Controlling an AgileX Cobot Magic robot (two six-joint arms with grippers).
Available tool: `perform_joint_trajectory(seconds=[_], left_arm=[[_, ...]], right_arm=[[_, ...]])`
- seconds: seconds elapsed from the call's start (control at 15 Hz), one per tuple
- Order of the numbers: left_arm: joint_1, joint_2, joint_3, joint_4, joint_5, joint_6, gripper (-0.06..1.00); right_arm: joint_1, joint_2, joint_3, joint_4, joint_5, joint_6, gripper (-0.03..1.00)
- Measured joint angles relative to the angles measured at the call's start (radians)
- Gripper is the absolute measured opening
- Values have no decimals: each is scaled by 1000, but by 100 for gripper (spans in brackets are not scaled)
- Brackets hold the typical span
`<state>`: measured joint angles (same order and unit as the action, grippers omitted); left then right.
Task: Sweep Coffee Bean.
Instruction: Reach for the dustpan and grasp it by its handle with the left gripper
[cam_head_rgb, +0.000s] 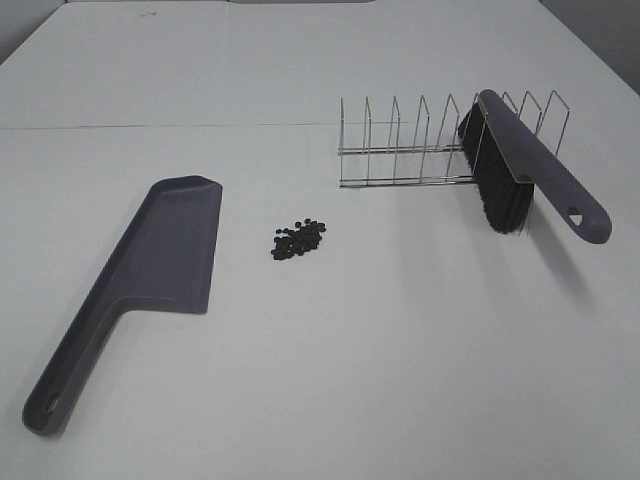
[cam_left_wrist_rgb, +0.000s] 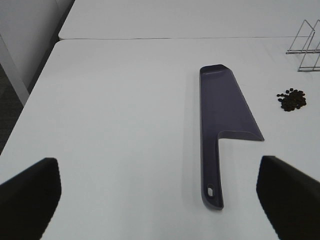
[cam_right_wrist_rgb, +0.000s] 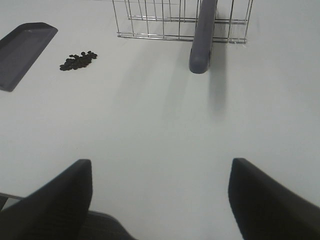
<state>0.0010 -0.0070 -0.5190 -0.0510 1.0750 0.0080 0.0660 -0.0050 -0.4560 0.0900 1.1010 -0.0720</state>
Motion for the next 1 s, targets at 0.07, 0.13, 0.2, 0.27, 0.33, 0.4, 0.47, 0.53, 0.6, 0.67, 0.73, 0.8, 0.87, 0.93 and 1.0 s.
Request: perform_joint_trajectory(seconds=[0.07,0.13,0.2,0.27,0.33,0.4,0.47,0.53,0.6,0.67,0.73,0.8,0.87,0.93,1.0], left_arm=[[0,0,0,0,0,0,99],[0,0,0,0,0,0,99],[0,0,0,0,0,0,99],[0,0,0,0,0,0,99],[0,0,0,0,0,0,99],[0,0,0,0,0,0,99],[0,0,0,0,0,0,99],[0,0,0,0,0,0,99],[0,0,0,0,0,0,99],[0,0,0,0,0,0,99],[0,0,0,0,0,0,99],[0,0,0,0,0,0,99],[0,0,0,0,0,0,99],[0,0,0,0,0,0,99],[0,0,0,0,0,0,99]], right_arm=[[0,0,0,0,0,0,67],[0,0,0,0,0,0,67],[0,0,0,0,0,0,67],[0,0,0,0,0,0,67],[0,0,0,0,0,0,67],[0,0,0,0,0,0,67],[0,0,0,0,0,0,67],[0,0,0,0,0,0,67],[0,0,0,0,0,0,67],[0,0,0,0,0,0,67],[0,0,0,0,0,0,67],[0,0,0,0,0,0,67],[0,0,0,0,0,0,67],[0,0,0,0,0,0,67],[0,0,0,0,0,0,67]])
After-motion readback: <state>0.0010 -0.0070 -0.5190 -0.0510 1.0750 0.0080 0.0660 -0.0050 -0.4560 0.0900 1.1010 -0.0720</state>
